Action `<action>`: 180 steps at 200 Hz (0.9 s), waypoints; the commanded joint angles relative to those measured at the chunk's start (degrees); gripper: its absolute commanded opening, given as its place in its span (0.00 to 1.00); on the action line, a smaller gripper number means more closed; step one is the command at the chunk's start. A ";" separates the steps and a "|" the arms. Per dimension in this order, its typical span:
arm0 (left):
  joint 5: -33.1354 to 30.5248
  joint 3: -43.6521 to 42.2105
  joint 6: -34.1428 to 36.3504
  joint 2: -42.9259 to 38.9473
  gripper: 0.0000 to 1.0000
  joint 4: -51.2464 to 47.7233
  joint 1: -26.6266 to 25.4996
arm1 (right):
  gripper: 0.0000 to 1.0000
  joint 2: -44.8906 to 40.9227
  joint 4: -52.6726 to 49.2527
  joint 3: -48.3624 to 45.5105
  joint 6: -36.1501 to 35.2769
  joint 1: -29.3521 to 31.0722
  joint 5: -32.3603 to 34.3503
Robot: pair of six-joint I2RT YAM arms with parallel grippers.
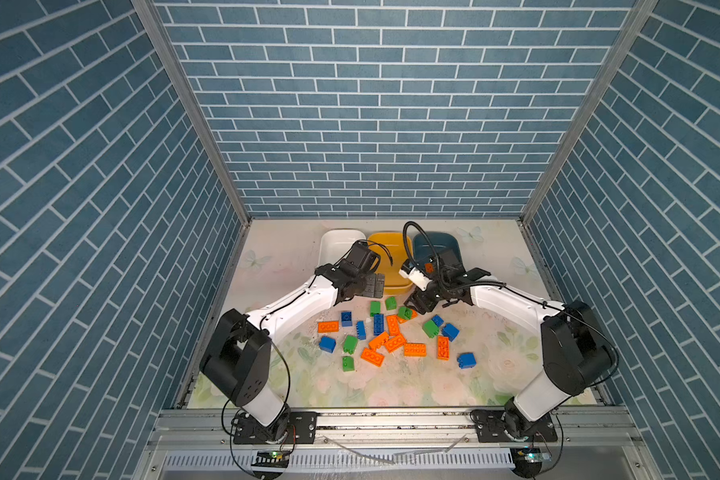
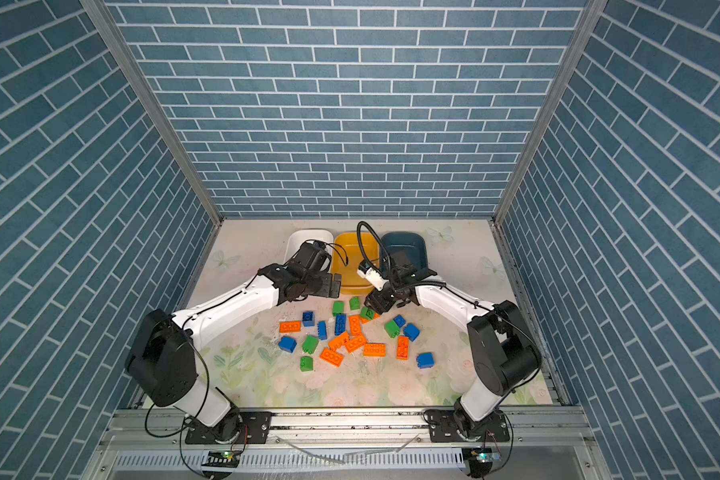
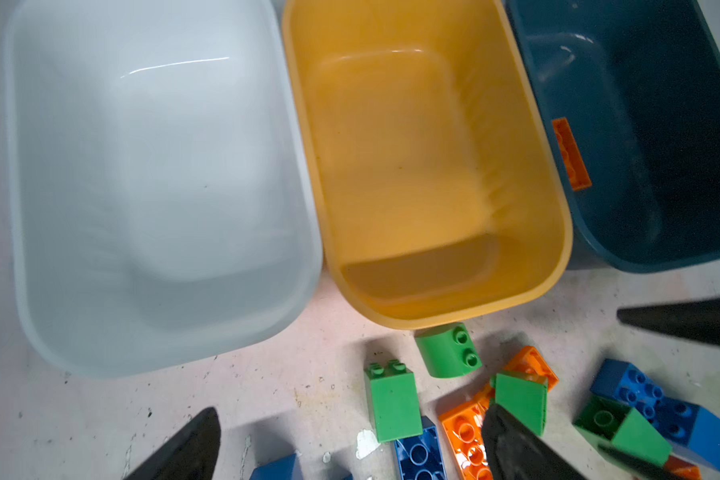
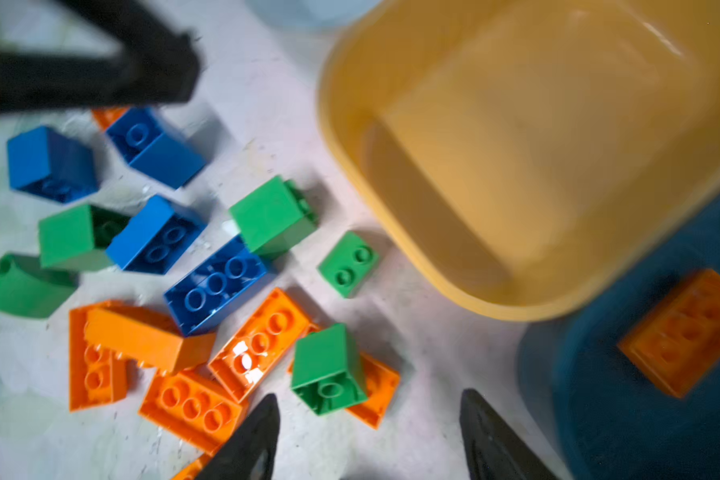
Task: Sort the legos into containers by color
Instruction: 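Grasp a green brick with the right gripper while the left moves over the pile, then drop the green brick into the yellow tub while the left grasps a blue brick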
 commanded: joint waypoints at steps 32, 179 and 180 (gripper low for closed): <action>-1.72 -6.18 -7.31 -7.23 0.99 0.80 4.68 | 0.70 6.19 -5.37 3.47 -15.65 1.54 -1.98; -2.82 -8.00 -9.17 -6.01 0.99 -2.79 5.16 | 0.35 9.19 -6.31 6.70 -17.90 4.42 0.47; -2.79 -8.00 -9.17 -5.98 0.99 -2.79 5.12 | 0.34 9.06 -6.41 6.69 -17.95 4.45 0.39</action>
